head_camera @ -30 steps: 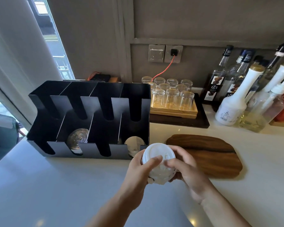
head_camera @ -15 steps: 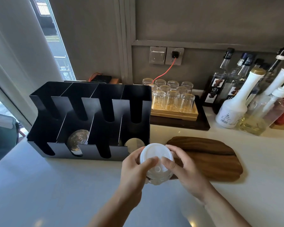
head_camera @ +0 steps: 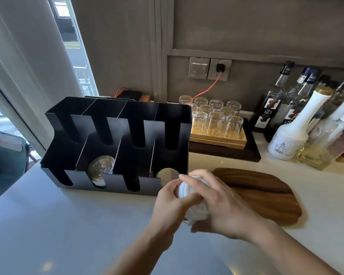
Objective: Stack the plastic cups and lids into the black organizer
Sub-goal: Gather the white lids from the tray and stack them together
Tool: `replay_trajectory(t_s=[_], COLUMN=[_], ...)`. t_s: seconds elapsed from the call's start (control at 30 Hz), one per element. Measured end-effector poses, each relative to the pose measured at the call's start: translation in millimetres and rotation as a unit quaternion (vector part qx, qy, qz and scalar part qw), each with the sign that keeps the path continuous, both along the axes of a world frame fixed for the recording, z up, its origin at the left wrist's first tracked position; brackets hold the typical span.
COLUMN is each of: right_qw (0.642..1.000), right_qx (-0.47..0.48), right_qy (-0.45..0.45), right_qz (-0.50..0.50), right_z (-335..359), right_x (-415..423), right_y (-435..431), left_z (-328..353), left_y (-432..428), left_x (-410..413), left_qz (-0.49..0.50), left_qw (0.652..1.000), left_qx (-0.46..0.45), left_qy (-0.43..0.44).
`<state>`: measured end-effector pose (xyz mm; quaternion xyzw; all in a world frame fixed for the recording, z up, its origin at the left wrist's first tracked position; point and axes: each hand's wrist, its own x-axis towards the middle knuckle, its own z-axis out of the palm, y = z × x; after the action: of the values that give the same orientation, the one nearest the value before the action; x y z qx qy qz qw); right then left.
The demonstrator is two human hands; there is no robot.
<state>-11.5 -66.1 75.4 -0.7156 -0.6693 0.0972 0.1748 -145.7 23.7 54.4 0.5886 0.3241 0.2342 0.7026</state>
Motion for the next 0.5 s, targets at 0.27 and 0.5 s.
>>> replay_trajectory(t_s=[0.27,0.5], right_qw=[0.997,0.995], right_qx=[0.017,0.072], right_qy=[0.069,0.069], right_qz=[0.005,0.002], right_z=[-1.8,5.1], right_x=[4.9,2.1], right_y=[11.2,8.3], left_z=[3.9,4.3], left_y=[17.3,29.7], left_x=[-10.3,-29.7], left_qz=[-0.064,-0.080], left_qw=[0.993,0.968], left_qx=[-0.097,-0.212], left_qy=[-0.024,-0.108])
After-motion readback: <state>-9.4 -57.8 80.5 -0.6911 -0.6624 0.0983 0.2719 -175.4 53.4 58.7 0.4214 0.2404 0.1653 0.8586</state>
